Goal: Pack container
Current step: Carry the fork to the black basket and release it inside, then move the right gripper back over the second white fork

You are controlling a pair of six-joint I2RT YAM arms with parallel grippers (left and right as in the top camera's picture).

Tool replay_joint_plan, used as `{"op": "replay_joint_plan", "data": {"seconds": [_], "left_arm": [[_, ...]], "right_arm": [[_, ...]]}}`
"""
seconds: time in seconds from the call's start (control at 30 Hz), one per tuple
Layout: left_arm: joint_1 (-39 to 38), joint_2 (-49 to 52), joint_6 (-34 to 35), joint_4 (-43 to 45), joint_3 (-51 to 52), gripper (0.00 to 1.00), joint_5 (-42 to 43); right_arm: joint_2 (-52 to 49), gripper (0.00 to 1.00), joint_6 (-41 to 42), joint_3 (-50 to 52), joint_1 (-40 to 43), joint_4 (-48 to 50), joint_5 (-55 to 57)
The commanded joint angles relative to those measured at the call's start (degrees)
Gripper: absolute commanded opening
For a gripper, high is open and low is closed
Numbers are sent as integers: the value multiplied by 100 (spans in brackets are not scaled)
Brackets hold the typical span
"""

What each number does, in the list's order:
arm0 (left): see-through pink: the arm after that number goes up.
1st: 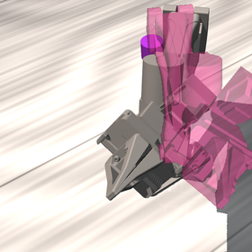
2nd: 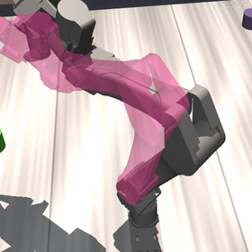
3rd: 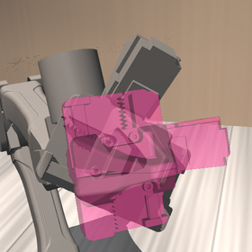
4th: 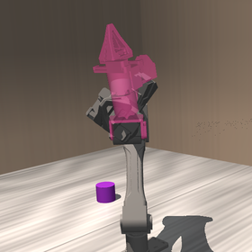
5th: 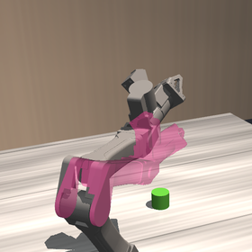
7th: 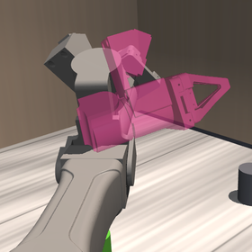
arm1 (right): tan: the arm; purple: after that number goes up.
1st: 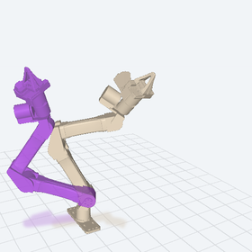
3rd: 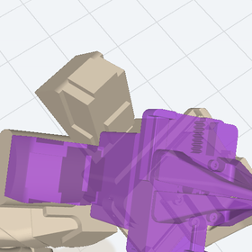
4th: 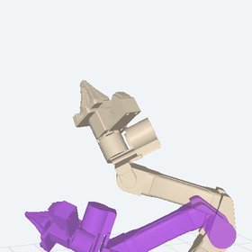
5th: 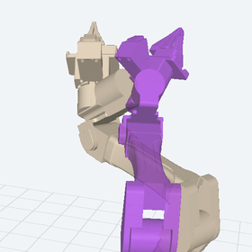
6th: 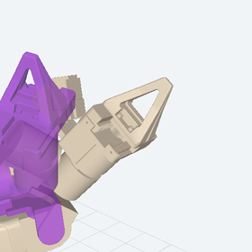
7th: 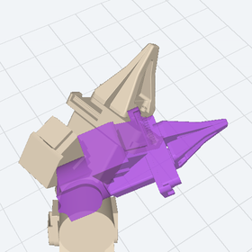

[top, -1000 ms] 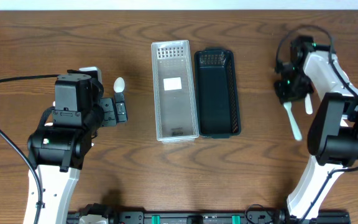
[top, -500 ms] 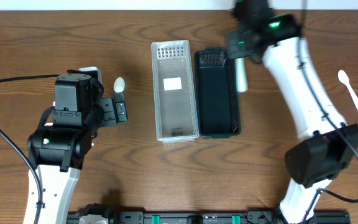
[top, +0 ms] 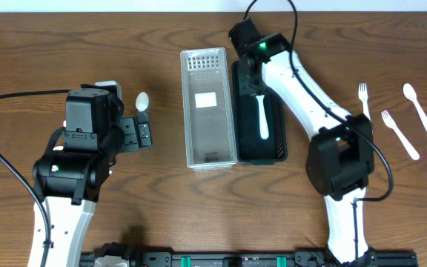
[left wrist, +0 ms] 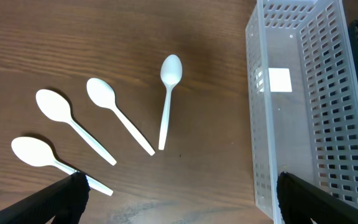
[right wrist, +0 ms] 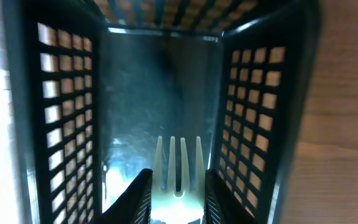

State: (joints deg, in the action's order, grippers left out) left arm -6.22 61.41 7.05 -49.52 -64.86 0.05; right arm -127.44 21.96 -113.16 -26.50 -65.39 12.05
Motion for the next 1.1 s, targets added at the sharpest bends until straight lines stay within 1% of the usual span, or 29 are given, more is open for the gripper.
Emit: {"op": "replay_joint_plan", "data": {"seconds": [0.0, 0.07, 0.2, 0.27, 0.37, 0.47, 0.53, 0.6, 0.63, 0.67, 0.7, 0.9, 1.07], "left_arm": [[2, 2, -81, -13, -101, 98, 17], [2, 2, -81, -13, -101, 98, 17], [4, 2, -81, -13, -101, 98, 17], [4, 2, -81, -13, -101, 98, 17], [2, 2, -81, -13, -101, 98, 17], [4, 2, -81, -13, -101, 98, 17], [4, 2, -81, -13, -101, 98, 17], [4, 2, -79, -15, -101, 98, 17], [2, 2, -81, -15, -101, 98, 17], [2, 2, -81, -13, -101, 98, 17], [2, 2, -79, -15, -101, 98, 17], [4, 2, -79, -13, -101, 98, 17], [2, 17, -79, -11, -101, 98, 17]], "right_arm": [[83, 36, 33, -31, -42, -20, 22], [90, 43, -164, -31, -48, 9, -153], [205, 47, -525, -160, -13, 15, -59], [363, 52, -592, -365, 81, 11, 122], [649, 60, -1080, -935, 358, 15, 146], [811, 71, -1257, -1488, 841, 4, 125], [813, 76, -1292, -1790, 1303, -68, 101], [804, 82, -1419, -1801, 1720, -57, 22], [750, 87, -1537, -1799, 1998, -83, -103], [706, 96, -1593, -1799, 2238, -133, -214], [621, 99, -1661, -1799, 2470, -192, -306], [31, 99, -1738, -1797, 3576, -675, -549], [-577, 99, -1808, -1797, 3869, -994, -369]]}}
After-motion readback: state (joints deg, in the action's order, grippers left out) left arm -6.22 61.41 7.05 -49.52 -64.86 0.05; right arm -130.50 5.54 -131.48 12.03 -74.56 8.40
